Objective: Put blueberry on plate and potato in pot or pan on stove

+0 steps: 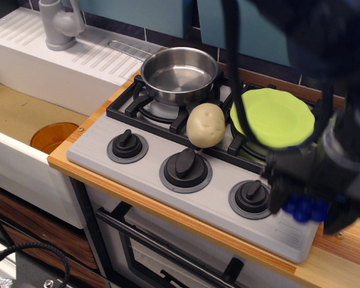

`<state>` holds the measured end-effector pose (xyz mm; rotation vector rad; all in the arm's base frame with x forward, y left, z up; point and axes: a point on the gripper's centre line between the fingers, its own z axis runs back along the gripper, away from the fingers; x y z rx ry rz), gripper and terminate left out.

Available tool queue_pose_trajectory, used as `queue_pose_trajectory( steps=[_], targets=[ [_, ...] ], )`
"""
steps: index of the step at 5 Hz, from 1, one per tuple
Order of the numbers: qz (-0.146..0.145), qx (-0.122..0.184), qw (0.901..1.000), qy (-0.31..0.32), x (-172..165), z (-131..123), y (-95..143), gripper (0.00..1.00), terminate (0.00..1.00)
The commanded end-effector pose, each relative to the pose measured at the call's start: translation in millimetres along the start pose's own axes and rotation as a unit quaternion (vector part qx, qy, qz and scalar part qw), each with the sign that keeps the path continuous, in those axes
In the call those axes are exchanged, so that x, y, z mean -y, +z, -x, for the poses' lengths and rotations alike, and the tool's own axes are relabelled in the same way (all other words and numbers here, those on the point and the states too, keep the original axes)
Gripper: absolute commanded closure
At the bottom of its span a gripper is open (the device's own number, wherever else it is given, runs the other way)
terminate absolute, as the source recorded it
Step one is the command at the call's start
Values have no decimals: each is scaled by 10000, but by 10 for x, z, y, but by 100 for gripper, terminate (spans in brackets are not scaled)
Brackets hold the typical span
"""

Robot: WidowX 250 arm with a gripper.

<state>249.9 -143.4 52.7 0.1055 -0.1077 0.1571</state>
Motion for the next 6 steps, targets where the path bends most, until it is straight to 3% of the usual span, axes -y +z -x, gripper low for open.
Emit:
queue_pose_trajectory(
  steps=[1, 3, 5, 6],
  targets=[
    [117, -54, 9996, -255, -299, -474, 455, 100, 0],
    [358, -26, 9976, -593, -515, -1075, 277, 100, 0],
    [512, 131, 9968, -593, -385, -1338, -63, 100, 0],
    [412, 133, 9976, -535, -312, -1297, -106, 0, 0]
  ],
)
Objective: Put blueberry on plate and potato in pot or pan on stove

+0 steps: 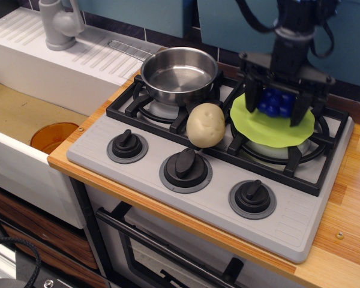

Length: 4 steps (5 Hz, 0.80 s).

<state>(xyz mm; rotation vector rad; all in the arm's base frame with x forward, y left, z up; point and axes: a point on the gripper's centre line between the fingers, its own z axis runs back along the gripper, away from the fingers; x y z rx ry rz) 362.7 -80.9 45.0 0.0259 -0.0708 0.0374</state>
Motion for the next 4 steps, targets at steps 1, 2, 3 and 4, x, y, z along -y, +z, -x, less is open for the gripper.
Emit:
queue_pose_trajectory(
  steps=[1, 2, 3, 4],
  targets=[
    [-88, 206, 9995, 223, 199, 3, 236, 0, 0],
    [-155, 34, 9994, 300, 224, 140, 480, 0, 0],
    [-310, -135, 9991, 257, 129, 202, 798, 0, 0],
    [-300, -265, 9991, 129, 12, 188, 942, 0, 0]
  ],
)
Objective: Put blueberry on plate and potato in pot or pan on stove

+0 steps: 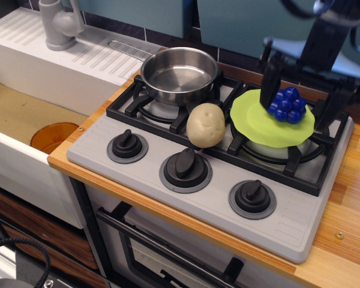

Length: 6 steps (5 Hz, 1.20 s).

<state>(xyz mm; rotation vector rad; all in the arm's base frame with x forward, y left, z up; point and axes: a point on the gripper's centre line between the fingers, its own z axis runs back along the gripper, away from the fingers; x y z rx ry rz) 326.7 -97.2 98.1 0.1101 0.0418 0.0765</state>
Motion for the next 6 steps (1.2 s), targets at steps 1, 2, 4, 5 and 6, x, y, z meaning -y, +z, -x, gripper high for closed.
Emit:
queue_pose_trajectory(
  steps=[1, 2, 4, 5, 6],
  targets=[
    [-105, 345, 9988, -324, -244, -145, 415, 0, 0],
    [-105, 345, 9988, -324, -244, -145, 415, 0, 0],
    [-105, 345, 9988, -324, -244, -145, 415, 0, 0],
    [-105, 646, 9976, -228, -307, -73, 484, 0, 0],
    [-26, 1228, 9918, -359, -428, -166, 494, 0, 0]
  ],
)
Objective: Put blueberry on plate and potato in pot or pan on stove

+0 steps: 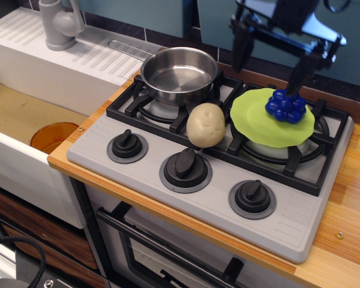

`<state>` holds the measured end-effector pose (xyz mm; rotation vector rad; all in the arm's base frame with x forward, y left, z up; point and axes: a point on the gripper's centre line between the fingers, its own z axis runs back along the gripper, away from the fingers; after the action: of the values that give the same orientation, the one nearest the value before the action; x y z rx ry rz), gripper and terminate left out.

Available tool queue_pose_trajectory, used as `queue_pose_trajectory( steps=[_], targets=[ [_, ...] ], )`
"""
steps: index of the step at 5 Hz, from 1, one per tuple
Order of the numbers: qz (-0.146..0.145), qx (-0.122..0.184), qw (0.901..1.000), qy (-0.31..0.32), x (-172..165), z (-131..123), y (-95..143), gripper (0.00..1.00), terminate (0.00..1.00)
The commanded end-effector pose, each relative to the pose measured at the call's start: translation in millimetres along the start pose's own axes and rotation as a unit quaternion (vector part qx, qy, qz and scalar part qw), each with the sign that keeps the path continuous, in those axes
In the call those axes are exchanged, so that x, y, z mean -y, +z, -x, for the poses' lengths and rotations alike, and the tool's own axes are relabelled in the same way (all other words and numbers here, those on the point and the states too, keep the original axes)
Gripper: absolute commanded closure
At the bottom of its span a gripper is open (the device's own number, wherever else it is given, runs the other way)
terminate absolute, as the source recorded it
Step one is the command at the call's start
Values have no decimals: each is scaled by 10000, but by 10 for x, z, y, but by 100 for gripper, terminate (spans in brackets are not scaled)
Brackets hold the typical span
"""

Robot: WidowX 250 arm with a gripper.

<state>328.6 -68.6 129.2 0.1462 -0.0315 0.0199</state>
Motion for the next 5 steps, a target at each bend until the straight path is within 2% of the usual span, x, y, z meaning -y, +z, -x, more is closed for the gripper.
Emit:
queue_pose_trajectory(
  steps=[1, 2, 3, 5],
  targets=[
    [134, 1190, 9924, -295, -299, -268, 190, 0, 0],
    [-166, 1244, 9914, -364, -480, -342, 182, 0, 0],
    [-242, 1186, 9923, -269, -560, -317, 133, 0, 0],
    [-93, 1284, 9917, -60, -584, -146, -116, 0, 0]
  ],
)
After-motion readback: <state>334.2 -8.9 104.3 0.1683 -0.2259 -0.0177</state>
